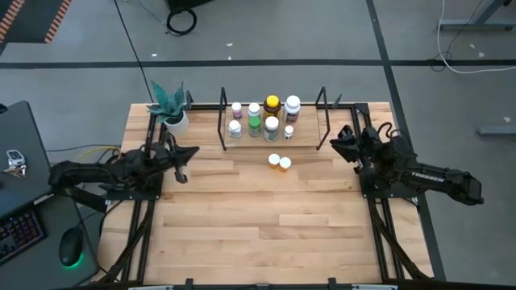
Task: Pick and place medicine bottles onto shelf by color
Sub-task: Put the right orange pill bottle on the shelf
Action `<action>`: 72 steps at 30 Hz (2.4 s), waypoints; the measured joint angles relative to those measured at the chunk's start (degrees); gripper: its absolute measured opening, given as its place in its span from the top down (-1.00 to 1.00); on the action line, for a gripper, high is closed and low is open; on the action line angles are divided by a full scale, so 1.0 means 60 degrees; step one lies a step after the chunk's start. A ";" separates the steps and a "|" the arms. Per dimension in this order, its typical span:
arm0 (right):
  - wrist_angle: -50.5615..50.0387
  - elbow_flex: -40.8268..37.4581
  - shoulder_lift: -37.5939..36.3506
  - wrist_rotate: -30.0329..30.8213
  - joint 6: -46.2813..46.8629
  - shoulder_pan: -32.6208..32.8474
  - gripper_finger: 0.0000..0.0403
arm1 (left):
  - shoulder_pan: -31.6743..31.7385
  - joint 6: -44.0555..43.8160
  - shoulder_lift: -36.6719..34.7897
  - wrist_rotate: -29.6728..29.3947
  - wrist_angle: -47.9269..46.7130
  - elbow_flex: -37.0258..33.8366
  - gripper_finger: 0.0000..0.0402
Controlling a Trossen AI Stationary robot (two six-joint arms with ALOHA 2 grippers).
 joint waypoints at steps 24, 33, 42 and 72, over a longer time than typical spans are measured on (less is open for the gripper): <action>-0.5848 0.5614 0.7058 0.1050 -0.2175 0.0910 0.52 | 0.0000 -0.0849 -0.0087 0.0000 0.0044 -0.0007 0.86; -1.0166 0.8122 0.8272 0.4411 -0.2922 0.2146 0.16 | 0.0000 -0.0849 -0.0087 0.0000 0.0046 -0.0007 0.80; -1.1879 0.9097 0.9626 0.4386 -0.2627 0.2586 -0.31 | 0.0000 -0.0850 -0.0087 0.0000 0.0051 -0.0007 0.86; -1.5106 1.1817 1.2179 0.4386 -0.3018 0.3213 -0.73 | -0.0002 -0.0852 -0.0087 0.0000 0.0057 -0.0011 0.80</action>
